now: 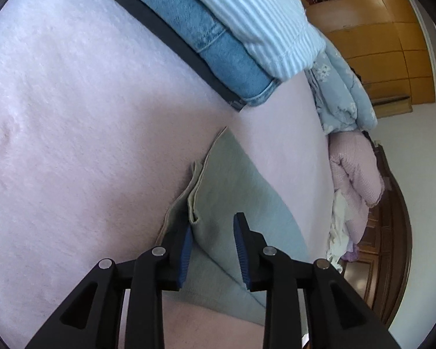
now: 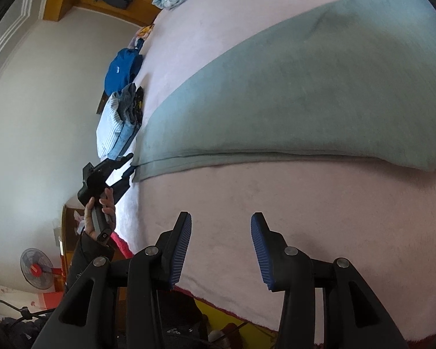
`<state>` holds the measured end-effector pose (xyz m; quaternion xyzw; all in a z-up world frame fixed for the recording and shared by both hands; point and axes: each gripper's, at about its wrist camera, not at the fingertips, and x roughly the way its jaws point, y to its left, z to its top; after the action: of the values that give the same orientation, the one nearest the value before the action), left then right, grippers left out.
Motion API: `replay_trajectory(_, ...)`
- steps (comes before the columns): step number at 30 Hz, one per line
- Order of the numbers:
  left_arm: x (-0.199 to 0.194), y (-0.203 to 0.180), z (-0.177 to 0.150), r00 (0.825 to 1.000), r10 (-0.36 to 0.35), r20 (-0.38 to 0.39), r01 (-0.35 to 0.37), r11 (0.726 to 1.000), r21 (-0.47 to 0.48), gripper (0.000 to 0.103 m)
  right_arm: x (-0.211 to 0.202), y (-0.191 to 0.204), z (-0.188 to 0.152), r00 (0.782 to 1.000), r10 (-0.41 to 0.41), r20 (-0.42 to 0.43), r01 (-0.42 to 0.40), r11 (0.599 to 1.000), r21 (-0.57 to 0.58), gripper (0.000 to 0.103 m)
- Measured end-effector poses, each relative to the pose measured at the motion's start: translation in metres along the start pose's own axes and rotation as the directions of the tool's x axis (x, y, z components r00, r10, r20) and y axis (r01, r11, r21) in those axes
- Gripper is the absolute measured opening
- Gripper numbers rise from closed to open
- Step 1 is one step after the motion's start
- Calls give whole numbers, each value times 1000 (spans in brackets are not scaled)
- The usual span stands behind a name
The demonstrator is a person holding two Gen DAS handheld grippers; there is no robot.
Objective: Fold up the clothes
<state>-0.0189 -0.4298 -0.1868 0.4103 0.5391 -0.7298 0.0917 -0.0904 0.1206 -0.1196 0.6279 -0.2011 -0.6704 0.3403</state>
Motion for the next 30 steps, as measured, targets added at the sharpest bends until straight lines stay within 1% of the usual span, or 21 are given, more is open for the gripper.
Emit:
replay_trajectory(2,0,0,1,1000,-14,19,14,1000,0,24,0,-2,0,1000,-1,-2,1,1000,13,44)
replay_trajectory(3,-1,-1,1,999,-14,33,14,1000,5,21,0,-4,1,1000,2,-1,-2,1000,21,44)
replay_trajectory(4,-1,-2,1,999,-3,33,3,1000,16,17,0,-5,1,1000,6,-1,-6,1000,29,44)
replay_trajectory(5,-1,-4,1,999,8,34,-9,1000,28,9,0,-5,0,1000,12,0,-12,999,34,44)
replay_trajectory(6,-1,-6,2,999,19,34,-20,999,39,3,0,-5,0,1000,16,1,-16,999,37,44)
replay_trajectory(7,-2,-8,2,999,28,35,-30,998,51,1,0,-4,-1,1000,16,0,-16,999,37,44)
replay_trajectory(10,-15,-19,-7,999,-8,42,4,996,93,1,1,-4,-3,1000,18,-4,-18,999,35,45)
replay_trajectory(12,-30,-27,-17,998,-47,51,41,993,108,1,2,-5,-4,1000,24,-8,-24,999,40,45)
replay_trajectory(15,-50,-25,-34,991,-124,54,120,990,79,1,2,-3,-7,999,30,-10,-30,999,40,45)
replay_trajectory(18,-60,-17,-47,973,-225,47,224,974,9,1,5,4,-8,999,32,-20,-32,999,11,47)
replay_trajectory(20,-60,-15,-48,972,-231,38,231,973,4,1,14,18,-3,997,66,-35,-67,997,-26,49)
replay_trajectory(21,-59,-15,-47,975,-221,34,221,975,13,1,19,25,0,995,89,-43,-91,995,-40,52)
replay_trajectory(23,-52,-21,-42,978,-208,31,208,978,13,1,35,40,9,986,155,-54,-157,987,-38,56)
replay_trajectory(25,-51,-26,-36,973,-229,33,229,973,5,1,56,52,22,976,209,-57,-210,978,-8,57)
replay_trajectory(27,-53,-33,-31,970,-242,37,242,970,18,1,75,58,34,983,180,-40,-180,984,15,57)
replay_trajectory(30,-56,-45,-24,970,-243,26,241,969,55,1,89,66,44,997,71,-36,-72,997,-27,57)
